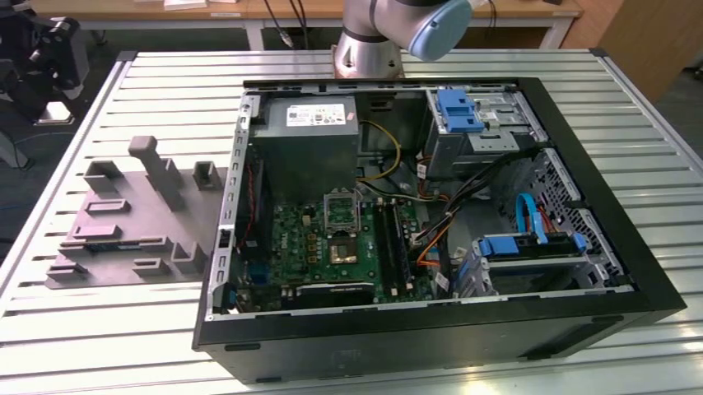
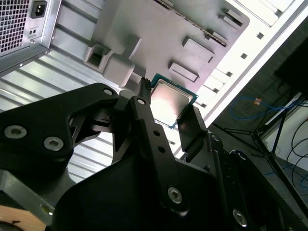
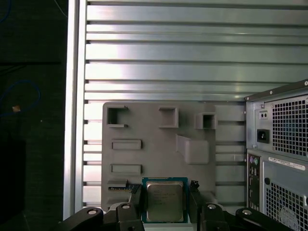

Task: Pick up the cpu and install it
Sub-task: 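Pick up the cpu and move it towards the insertion slot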

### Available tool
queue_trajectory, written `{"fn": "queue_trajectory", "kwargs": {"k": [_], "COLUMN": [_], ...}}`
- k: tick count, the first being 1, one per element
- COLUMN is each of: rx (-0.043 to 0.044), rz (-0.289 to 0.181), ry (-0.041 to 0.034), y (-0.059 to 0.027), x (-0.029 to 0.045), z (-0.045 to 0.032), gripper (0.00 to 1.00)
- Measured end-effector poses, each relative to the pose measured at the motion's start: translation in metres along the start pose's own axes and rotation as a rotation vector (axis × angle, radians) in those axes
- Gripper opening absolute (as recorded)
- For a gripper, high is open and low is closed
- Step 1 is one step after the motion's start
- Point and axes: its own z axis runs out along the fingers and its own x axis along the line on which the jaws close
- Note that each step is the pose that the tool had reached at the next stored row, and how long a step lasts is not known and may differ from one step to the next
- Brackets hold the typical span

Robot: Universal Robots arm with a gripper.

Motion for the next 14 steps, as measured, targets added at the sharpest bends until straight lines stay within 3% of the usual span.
{"fn": "queue_trajectory", "kwargs": {"k": [14], "rx": [-0.0001], "rz": [0.000], "ry": [-0.0001], "y": [0.0001], "x": [-0.0055], "z": [0.0002], "gripper": [0.47]}}
